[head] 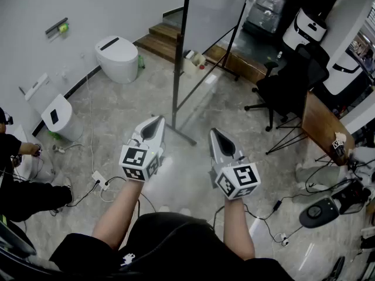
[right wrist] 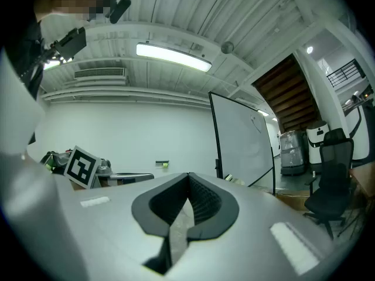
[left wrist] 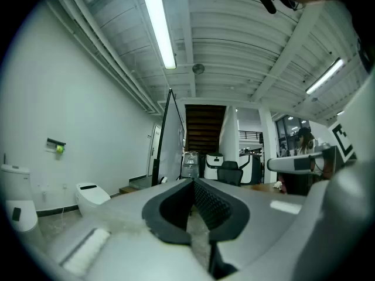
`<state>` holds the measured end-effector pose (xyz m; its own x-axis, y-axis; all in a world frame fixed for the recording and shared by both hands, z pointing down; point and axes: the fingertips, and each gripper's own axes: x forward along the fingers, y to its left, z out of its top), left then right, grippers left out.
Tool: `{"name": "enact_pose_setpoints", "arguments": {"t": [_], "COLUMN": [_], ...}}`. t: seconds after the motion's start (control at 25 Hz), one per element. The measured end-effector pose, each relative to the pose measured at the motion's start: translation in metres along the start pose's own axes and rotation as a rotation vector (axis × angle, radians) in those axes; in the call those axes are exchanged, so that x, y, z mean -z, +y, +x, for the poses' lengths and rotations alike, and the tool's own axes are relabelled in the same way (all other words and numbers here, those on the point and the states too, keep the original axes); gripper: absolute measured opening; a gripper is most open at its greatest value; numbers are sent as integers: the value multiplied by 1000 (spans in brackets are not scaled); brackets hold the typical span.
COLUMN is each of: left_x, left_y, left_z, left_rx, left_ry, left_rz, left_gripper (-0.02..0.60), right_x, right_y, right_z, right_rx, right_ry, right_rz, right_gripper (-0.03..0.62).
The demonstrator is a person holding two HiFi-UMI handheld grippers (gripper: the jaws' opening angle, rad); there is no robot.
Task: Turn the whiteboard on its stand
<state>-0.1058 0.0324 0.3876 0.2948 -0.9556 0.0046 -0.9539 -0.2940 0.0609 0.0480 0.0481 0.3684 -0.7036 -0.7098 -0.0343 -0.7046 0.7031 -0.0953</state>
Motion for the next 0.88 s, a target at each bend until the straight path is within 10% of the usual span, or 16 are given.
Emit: {"name": "enact_pose_setpoints", "arguments": {"t": [0.88], "left_x": [14], "left_y": [44], "left_z": [0], "left_rx": [36], "left_ry": [6], "left_rz": [-22], "left_gripper": [3], "right_x": [12], "right_y": [17], "right_z": [31], "right_rx": [32], "right_ry": [-8], "right_rz": [30], "right_gripper": [9]}}
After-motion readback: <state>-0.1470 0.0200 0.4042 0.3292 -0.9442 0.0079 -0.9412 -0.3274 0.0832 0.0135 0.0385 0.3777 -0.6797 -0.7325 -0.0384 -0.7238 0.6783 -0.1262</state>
